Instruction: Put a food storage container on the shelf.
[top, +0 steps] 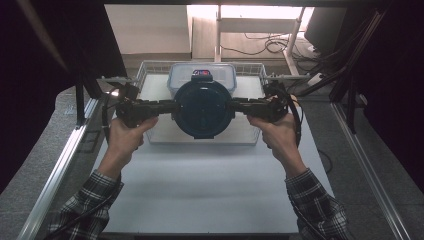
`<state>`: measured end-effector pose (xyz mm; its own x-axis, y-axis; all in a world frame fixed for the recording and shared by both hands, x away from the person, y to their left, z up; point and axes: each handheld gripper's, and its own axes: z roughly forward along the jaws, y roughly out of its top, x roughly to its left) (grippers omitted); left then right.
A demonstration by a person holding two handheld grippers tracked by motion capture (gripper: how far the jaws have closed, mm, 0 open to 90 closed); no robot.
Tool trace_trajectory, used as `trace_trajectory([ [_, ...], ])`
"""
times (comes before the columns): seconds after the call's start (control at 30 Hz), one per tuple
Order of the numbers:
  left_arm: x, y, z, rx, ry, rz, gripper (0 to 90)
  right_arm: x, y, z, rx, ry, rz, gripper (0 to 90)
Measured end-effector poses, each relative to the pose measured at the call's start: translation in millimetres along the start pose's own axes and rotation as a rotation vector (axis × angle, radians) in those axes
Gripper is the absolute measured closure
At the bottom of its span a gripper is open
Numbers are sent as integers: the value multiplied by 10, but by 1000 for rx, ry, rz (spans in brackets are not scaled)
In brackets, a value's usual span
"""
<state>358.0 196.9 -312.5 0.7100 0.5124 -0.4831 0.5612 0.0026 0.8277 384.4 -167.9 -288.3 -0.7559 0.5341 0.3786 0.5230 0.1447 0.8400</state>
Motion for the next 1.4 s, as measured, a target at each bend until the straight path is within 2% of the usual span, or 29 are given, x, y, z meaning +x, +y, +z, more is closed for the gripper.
trace_trajectory([
  [0.3,58,285,-35,-4,-15,-8,581,17,266,4,-22,-7,4,563],
  [0.47,84,495,-56,-6,-19,-10,580,9,443,8,-37,-8,3,563],
  [0.5,84,495,-56,-6,-19,-10,581,9,443,8,-37,-8,3,563],
  [0.57,115,596,-63,-11,-22,-13,580,8,546,15,-42,-13,1,563],
  [0.63,128,629,-64,-11,-23,-15,580,4,616,23,-45,-17,1,562],
  [0.83,219,830,-53,-22,-14,-19,578,-54,774,78,-60,-19,8,562],
  [1.07,372,920,28,-26,-2,-59,575,-202,867,182,-61,-22,36,561],
  [1.33,503,951,97,-28,-5,-90,573,-323,916,272,-56,-29,69,560],
  [1.4,533,955,112,-42,-10,-101,574,-351,925,285,-60,-27,73,560],
])
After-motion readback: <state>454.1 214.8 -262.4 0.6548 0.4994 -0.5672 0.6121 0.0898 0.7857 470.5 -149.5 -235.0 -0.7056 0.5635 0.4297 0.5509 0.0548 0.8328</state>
